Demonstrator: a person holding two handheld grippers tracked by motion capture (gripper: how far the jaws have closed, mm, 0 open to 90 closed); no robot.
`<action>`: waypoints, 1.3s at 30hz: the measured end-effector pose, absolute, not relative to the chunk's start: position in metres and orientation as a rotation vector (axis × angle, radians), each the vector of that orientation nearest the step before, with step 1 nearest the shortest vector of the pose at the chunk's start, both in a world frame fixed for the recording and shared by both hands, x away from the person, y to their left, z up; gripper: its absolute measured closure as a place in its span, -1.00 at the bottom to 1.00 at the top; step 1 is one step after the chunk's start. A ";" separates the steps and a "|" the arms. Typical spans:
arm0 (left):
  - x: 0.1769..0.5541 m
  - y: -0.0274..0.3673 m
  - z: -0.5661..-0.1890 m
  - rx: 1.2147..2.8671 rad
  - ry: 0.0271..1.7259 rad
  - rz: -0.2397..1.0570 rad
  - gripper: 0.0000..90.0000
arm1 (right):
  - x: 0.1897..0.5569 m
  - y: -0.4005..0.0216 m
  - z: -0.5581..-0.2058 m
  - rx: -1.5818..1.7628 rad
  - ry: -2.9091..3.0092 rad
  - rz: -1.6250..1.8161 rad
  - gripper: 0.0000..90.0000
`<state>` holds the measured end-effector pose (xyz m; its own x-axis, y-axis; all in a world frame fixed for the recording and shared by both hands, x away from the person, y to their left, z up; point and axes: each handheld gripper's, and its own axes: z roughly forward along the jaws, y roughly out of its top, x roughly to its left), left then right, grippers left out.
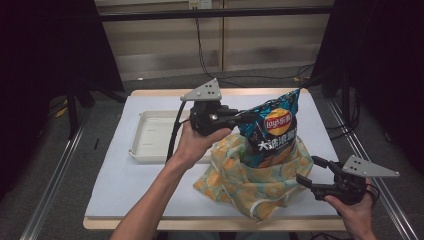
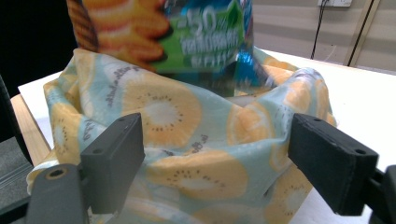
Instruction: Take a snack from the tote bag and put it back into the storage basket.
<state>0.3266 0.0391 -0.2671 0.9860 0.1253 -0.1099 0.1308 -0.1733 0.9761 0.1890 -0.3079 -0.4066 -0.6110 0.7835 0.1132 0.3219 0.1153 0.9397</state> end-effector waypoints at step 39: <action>0.354 0.130 -0.234 1.703 0.318 0.154 1.00 | 0.186 -0.307 -0.404 1.009 1.937 1.578 -1.00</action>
